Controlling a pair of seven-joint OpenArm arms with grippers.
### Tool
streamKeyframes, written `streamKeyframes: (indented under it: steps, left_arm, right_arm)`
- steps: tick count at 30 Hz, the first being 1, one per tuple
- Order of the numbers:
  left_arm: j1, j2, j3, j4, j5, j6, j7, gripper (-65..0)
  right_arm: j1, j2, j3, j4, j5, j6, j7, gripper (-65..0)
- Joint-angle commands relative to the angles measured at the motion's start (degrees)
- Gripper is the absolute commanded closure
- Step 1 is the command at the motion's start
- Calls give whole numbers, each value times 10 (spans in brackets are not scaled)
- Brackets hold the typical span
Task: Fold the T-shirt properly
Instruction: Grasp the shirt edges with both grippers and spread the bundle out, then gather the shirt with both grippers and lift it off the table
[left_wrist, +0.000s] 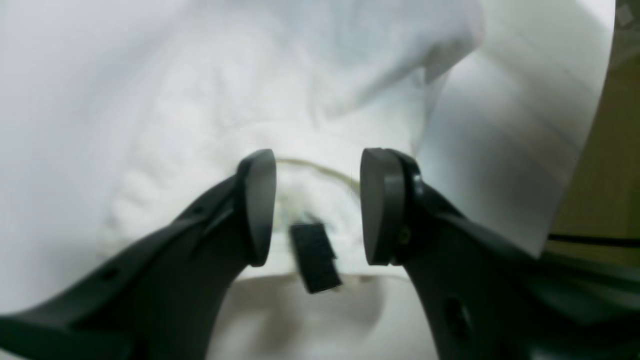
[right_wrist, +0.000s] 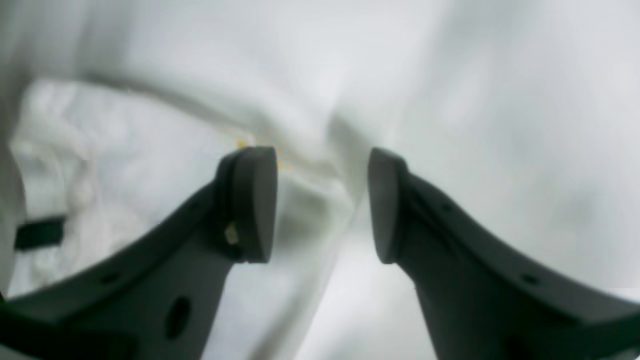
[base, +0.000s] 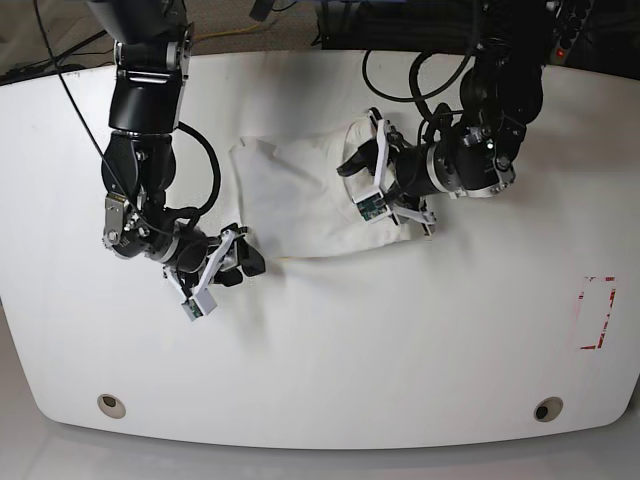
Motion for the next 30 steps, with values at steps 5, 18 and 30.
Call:
streamKeyframes:
  steps: [5,18,30]
  left_arm:
    - [-4,3,59,-44,107,-1,-8,-251]
    - [-54,-64,39,-95,149,-1,-8,-251]
    - [-98,-103,-64,-57,148,-1,-8,-251]
  right_arm:
    - [28,4,0,-65,-91,6,72,-277]
    - [-16,8,0,-54,-154,6,110,-270]
    - [-132,-12,-30,161,-155,6,33,-270]
